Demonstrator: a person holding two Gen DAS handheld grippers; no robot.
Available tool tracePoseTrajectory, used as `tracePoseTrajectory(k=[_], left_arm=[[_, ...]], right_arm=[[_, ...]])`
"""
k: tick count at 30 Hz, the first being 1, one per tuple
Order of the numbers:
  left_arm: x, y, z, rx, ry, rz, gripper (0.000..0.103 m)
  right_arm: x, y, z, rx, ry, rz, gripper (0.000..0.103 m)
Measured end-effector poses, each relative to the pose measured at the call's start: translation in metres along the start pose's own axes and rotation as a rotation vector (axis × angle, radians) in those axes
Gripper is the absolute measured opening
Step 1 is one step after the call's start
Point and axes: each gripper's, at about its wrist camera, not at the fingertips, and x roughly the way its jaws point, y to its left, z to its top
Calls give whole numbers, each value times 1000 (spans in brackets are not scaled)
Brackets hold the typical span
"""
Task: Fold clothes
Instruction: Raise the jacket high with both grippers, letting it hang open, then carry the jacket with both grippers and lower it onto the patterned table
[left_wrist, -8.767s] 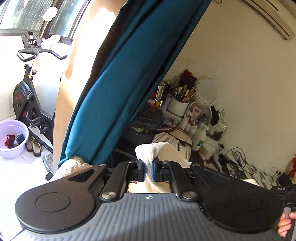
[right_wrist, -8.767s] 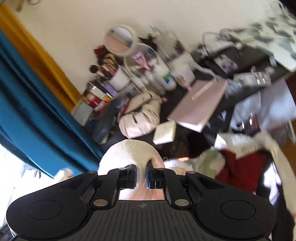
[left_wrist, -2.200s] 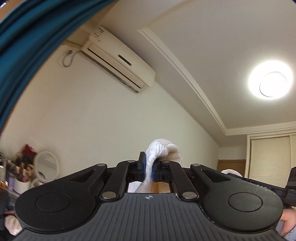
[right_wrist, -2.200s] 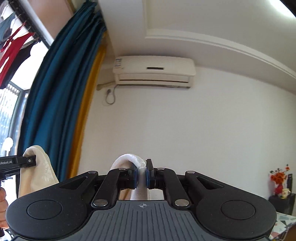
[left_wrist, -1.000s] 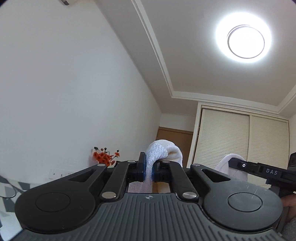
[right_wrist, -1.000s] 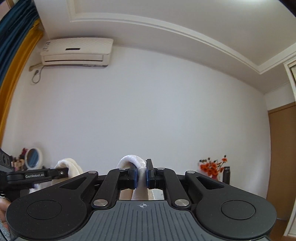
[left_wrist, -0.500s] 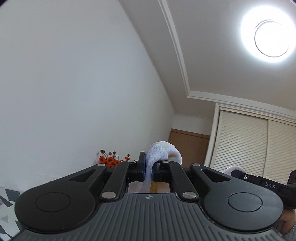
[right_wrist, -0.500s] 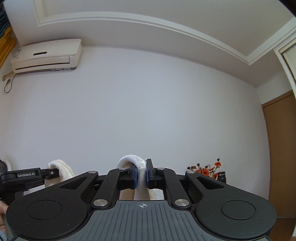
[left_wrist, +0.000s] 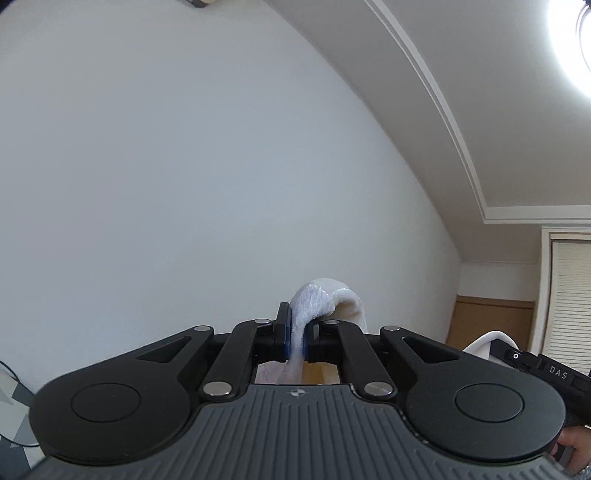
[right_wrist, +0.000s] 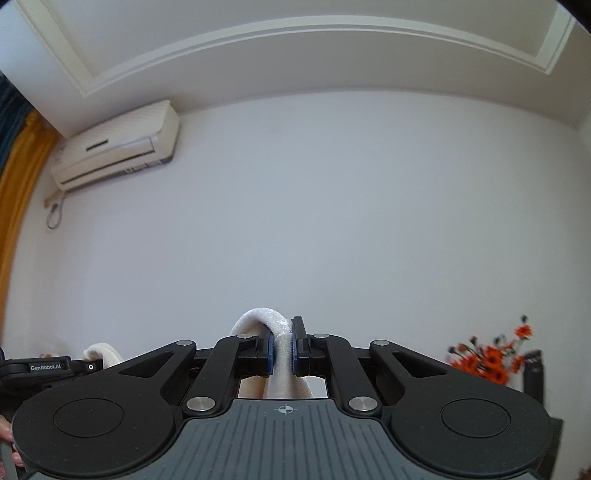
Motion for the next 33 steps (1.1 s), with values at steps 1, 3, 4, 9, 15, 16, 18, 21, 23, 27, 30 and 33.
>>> tracePoseTrajectory(k=[1, 3, 4, 9, 15, 16, 18, 21, 23, 27, 30, 33], left_arm=[[3, -4, 0, 4, -16, 21, 6], [10, -12, -1, 11, -43, 62, 6], [14, -11, 0, 14, -40, 75, 6], [35, -2, 3, 31, -25, 125, 6], [69, 42, -2, 8, 3, 116, 6], [75, 52, -3, 2, 10, 115, 6], [88, 72, -4, -9, 24, 115, 6], [106, 104, -8, -20, 47, 124, 6], [118, 125, -11, -24, 65, 133, 6], [135, 158, -26, 15, 113, 173, 6], [148, 177, -47, 55, 176, 210, 6], [159, 197, -76, 63, 281, 244, 6]], right_arm=[[11, -8, 4, 2, -8, 21, 8], [28, -24, 8, 17, -15, 44, 8], [35, -32, 8, 23, -15, 52, 8], [76, -66, 4, 42, 6, 54, 8], [123, -91, -24, 60, 29, -9, 8], [132, -92, -30, 58, 36, -22, 8], [153, -88, -40, 45, 55, -49, 8], [192, -80, -53, 22, 66, -86, 8], [216, -78, -63, 22, 69, -110, 8], [250, -79, -103, 34, 153, -147, 8], [275, -79, -134, 44, 218, -174, 8], [300, -80, -165, 54, 284, -202, 8]])
